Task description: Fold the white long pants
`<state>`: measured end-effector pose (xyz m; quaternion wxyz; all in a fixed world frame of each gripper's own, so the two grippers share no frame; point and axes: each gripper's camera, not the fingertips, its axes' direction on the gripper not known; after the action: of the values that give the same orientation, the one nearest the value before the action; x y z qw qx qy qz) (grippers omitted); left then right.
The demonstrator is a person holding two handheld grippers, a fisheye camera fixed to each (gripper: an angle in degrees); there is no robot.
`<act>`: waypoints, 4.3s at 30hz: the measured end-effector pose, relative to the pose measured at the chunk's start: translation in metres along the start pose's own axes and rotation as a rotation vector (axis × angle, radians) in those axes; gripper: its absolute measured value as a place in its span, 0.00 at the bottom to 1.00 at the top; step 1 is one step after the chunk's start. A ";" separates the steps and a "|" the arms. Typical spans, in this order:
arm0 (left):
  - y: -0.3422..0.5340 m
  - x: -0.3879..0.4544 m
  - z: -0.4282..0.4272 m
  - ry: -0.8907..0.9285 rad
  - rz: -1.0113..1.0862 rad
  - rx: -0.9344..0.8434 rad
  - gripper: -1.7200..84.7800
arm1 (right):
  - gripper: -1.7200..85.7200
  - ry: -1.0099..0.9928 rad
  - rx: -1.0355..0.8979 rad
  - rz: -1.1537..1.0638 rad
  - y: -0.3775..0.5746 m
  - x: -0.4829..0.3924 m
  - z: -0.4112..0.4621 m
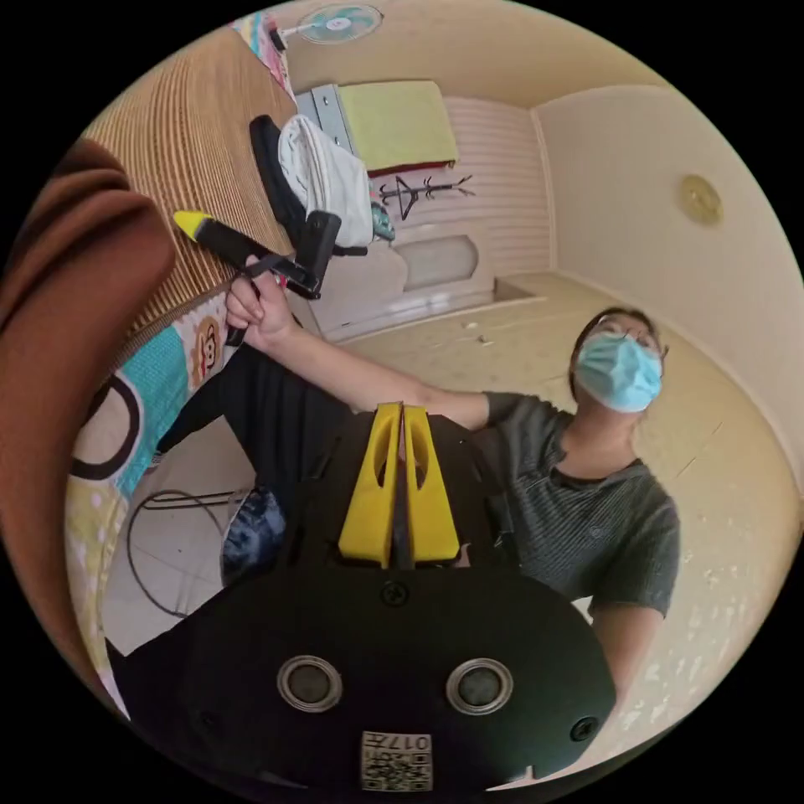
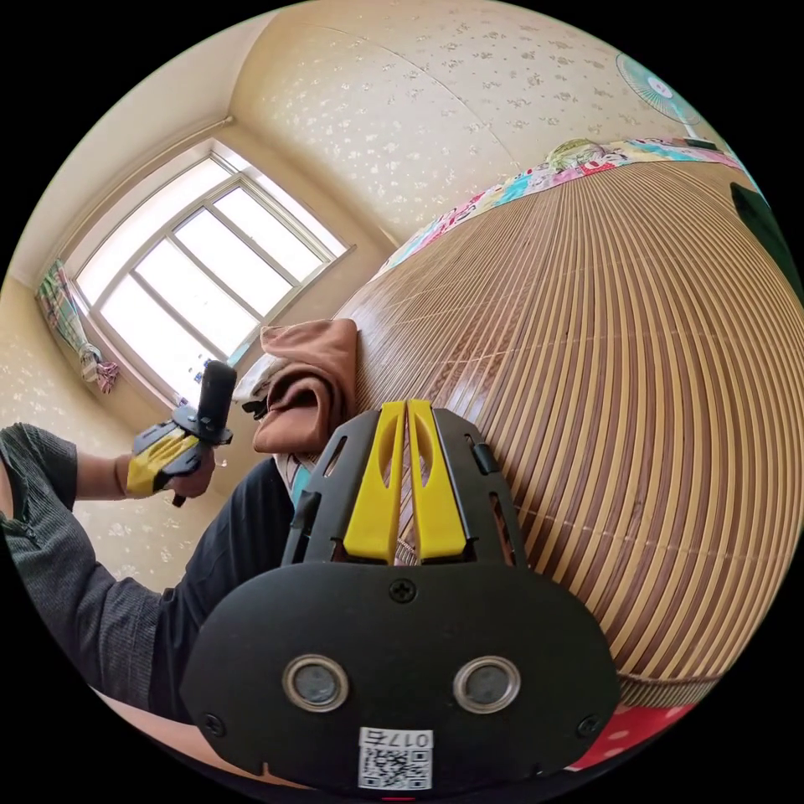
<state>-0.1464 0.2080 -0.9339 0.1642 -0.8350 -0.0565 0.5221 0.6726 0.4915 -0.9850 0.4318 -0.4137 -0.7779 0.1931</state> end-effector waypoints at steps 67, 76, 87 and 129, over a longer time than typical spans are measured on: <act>0.150 -0.092 -0.200 -0.429 -0.411 0.970 0.13 | 0.04 0.093 -0.097 -0.116 -0.066 -0.046 0.061; 0.104 0.032 -0.231 -0.581 -0.044 0.962 0.07 | 0.19 0.205 0.150 -0.505 -0.026 -0.246 -0.012; 0.092 0.074 -0.212 -0.700 0.099 0.867 0.09 | 0.08 1.022 -0.100 -0.852 -0.035 -0.416 0.210; 0.223 0.642 -0.055 -0.976 1.167 1.325 0.02 | 0.06 0.024 0.500 -0.843 -0.120 -0.706 -0.361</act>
<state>0.1734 0.1573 -1.5335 0.2728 -0.1673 0.6017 0.7318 1.1170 -0.1716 -1.0678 0.5674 0.0512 -0.8024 0.1776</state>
